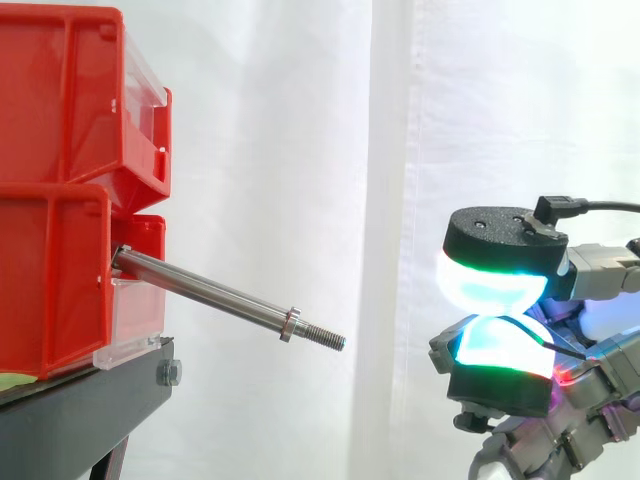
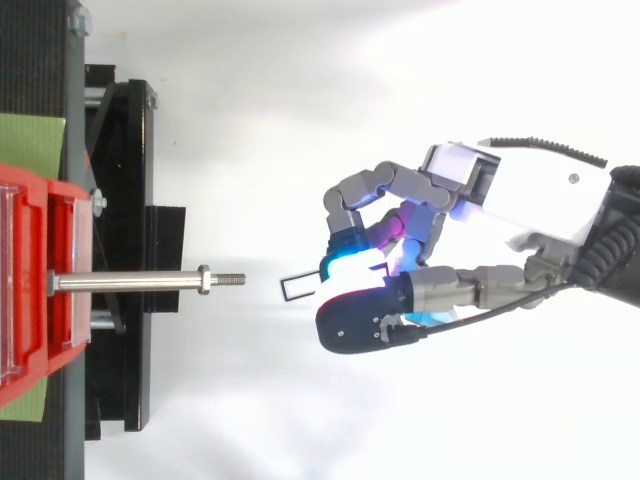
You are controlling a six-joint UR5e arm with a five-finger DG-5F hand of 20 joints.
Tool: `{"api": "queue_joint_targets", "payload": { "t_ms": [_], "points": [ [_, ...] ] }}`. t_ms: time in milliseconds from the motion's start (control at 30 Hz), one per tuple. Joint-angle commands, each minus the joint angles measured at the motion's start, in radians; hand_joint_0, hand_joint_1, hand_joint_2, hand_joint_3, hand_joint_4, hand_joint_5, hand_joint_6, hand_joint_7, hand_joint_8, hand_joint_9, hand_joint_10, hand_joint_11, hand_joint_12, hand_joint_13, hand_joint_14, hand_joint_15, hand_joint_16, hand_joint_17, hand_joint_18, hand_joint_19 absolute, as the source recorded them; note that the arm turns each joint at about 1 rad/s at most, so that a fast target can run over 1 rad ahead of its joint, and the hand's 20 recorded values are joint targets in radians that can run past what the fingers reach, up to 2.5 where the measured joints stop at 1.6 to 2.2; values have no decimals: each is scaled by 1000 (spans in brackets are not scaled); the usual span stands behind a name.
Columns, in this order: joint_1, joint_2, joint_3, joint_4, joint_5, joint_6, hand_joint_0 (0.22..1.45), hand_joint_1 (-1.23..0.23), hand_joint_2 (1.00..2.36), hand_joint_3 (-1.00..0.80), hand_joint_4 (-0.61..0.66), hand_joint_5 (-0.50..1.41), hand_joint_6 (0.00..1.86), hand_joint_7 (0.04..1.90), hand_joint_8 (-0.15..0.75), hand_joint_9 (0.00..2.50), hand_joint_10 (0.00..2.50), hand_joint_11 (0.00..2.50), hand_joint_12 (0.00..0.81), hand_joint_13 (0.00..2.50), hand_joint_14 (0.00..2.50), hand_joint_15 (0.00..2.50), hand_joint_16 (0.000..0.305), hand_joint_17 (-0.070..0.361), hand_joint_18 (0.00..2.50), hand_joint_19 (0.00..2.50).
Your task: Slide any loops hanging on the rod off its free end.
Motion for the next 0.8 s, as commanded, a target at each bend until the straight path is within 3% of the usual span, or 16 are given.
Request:
{"api": "queue_joint_targets", "payload": {
  "t_ms": [0, 233, 567, 767],
  "points": [
    [0, 0, 0, 0, 0, 0, 589, -741, 1024, -160, 250, -149, 898, 1474, 369, 1554, 13, 1664, 376, 934, 18, 483, 47, 107, 860, 484],
    [1, 0, 0, 0, 9, 0, 586, -711, 1022, -189, 261, -151, 896, 1470, 378, 1532, 14, 1634, 370, 919, 17, 481, 48, 108, 853, 485],
    [1, 2, 0, 3, 6, -9, 610, -771, 1024, -127, 174, -164, 902, 1485, 362, 1444, 19, 1547, 367, 895, 18, 467, 48, 107, 845, 475],
    [1, 2, 0, 49, 6, -21, 641, -778, 1021, -208, 140, -177, 903, 1446, 355, 1394, 19, 1494, 364, 874, 16, 460, 47, 107, 832, 457]
  ]
}}
